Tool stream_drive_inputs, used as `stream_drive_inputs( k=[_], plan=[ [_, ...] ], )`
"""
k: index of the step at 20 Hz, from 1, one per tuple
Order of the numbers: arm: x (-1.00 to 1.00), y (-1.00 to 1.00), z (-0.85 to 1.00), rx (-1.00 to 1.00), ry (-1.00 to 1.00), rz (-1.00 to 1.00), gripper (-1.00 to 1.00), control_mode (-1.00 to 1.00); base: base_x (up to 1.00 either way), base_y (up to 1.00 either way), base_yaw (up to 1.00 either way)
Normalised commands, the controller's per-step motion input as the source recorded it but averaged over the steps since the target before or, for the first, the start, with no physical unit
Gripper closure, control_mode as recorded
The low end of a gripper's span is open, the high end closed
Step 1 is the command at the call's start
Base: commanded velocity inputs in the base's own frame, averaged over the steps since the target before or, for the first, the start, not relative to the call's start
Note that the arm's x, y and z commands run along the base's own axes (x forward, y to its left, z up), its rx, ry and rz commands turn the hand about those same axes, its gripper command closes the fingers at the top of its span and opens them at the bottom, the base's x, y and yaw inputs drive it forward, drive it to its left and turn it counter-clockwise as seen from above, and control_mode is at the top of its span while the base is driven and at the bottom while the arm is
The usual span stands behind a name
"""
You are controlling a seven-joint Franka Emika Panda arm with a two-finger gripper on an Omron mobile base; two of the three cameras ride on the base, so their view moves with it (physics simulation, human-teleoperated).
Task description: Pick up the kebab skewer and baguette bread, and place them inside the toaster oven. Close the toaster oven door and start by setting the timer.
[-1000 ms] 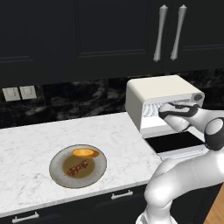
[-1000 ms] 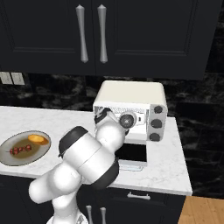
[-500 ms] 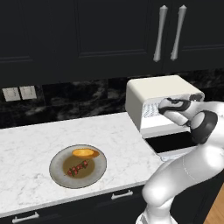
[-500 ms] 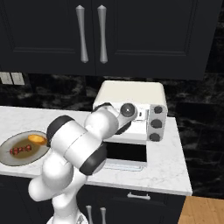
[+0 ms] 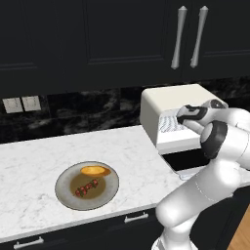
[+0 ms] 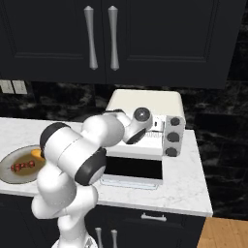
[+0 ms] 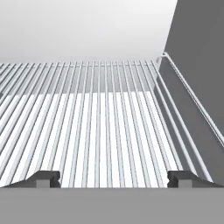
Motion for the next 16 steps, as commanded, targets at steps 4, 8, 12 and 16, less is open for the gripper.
stream_drive_inputs(
  k=[4, 8, 12, 16],
  plan=[
    [-0.56, 0.05, -1.00, -0.03, 0.02, 0.00, -1.00, -1.00, 0.00, 0.00, 0.00],
    [-0.60, 0.06, -1.00, -0.05, 0.00, 0.00, -1.00, -1.00, 0.00, 0.00, 0.00],
    [-0.60, 0.06, -1.00, -0.05, 0.00, 0.00, -1.00, -1.00, 0.00, 0.00, 0.00],
    [-0.63, 0.07, -1.00, -0.05, 0.00, 0.00, -1.00, -1.00, 0.00, 0.00, 0.00]
  ],
)
